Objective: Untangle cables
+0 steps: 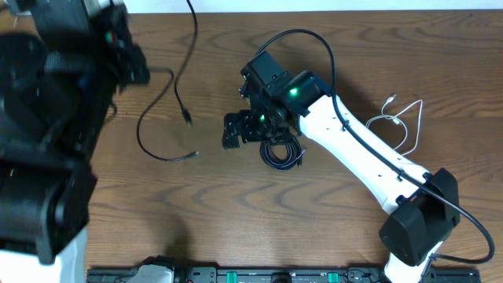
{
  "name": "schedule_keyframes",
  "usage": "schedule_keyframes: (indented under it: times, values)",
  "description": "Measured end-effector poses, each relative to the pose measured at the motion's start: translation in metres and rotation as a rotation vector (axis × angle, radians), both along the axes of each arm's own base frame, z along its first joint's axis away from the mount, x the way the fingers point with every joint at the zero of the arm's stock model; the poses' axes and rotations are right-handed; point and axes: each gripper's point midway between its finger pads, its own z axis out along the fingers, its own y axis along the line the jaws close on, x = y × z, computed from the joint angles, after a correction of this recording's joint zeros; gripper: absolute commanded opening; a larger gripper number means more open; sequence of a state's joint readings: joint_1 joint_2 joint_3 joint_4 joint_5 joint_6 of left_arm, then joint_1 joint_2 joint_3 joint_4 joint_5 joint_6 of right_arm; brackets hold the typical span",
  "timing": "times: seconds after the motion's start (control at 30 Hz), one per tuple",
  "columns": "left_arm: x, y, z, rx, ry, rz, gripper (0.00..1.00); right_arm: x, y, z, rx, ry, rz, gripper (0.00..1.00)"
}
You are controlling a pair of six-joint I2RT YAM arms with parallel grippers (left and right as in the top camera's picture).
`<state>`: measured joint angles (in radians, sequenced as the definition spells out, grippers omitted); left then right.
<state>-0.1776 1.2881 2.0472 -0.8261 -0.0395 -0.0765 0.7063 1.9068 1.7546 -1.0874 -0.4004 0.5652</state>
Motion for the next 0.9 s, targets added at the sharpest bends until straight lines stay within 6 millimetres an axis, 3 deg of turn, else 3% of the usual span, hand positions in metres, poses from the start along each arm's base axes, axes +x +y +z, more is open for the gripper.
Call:
schedule_keyframes:
  times: [0.2, 0.57, 0.7, 0.77, 0.9]
  values:
    - [0.049, 0.018, 0.003, 0.014, -0.041, 0.145, 0.07, -0.009, 0.002, -0.002, -0.019, 0.002, 0.03, 0.98]
    - [0.138, 0.072, -0.05, 0.037, 0.039, 0.331, 0.07, -0.035, 0.022, -0.004, -0.047, -0.047, 0.142, 0.99]
    - [0.171, 0.106, -0.078, 0.041, 0.074, 0.402, 0.08, -0.041, 0.026, -0.006, -0.06, -0.061, 0.161, 0.99]
    - [0.192, 0.121, -0.102, 0.041, 0.109, 0.417, 0.07, -0.041, 0.027, -0.006, -0.064, -0.067, 0.165, 0.99]
    - [0.229, 0.121, -0.152, 0.013, 0.193, 0.314, 0.07, -0.041, 0.027, -0.006, -0.067, -0.071, 0.166, 0.99]
